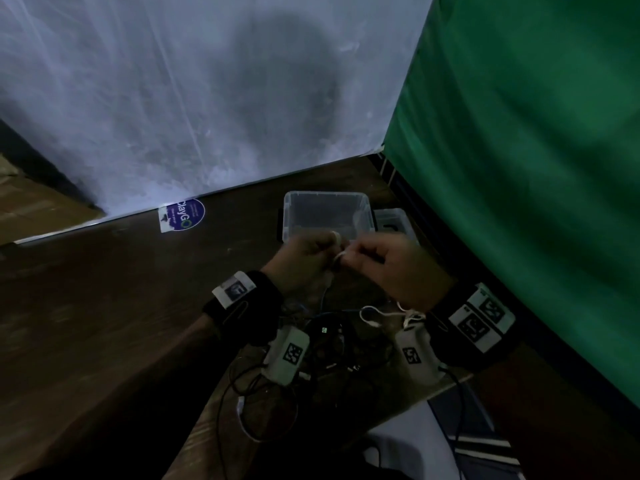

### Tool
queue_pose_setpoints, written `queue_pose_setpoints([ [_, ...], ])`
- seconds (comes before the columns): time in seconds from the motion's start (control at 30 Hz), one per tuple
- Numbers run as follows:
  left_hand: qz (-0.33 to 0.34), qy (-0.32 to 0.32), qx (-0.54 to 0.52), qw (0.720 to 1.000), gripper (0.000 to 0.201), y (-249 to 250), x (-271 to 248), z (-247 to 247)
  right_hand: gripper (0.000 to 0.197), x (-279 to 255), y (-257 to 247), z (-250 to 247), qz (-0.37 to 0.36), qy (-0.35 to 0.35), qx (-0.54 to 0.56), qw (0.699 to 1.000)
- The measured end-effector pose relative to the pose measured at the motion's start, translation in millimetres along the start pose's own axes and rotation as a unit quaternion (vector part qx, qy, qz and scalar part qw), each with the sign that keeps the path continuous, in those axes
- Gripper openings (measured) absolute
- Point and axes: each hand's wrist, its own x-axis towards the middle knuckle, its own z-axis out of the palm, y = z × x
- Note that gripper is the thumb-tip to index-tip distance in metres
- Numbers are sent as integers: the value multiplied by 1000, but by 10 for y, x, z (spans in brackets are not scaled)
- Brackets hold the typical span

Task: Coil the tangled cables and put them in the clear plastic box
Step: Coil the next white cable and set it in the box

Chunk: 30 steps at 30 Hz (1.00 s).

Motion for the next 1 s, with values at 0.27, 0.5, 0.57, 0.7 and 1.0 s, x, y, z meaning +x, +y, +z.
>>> queue_pose_setpoints([
  [0.27, -110, -160, -273, 942, 20, 265, -114, 75, 11, 194, 222, -100, 58, 91, 150, 983],
  [0.5, -73, -35, -486, 870, 19, 177, 66, -231, 17, 26, 330, 369, 149, 32, 151, 977],
  [0.57, -65, 46, -486, 871, 20, 103, 110, -258, 22, -48, 296, 456, 119, 10, 129, 984],
  [0.7, -65, 109, -464, 877, 23, -13, 127, -180, 23, -64, 211, 412, 81, -26, 63, 994],
  [1.0, -57, -2, -59, 997, 24, 67, -4, 63, 14, 121, 14, -73, 48, 41, 62, 996],
])
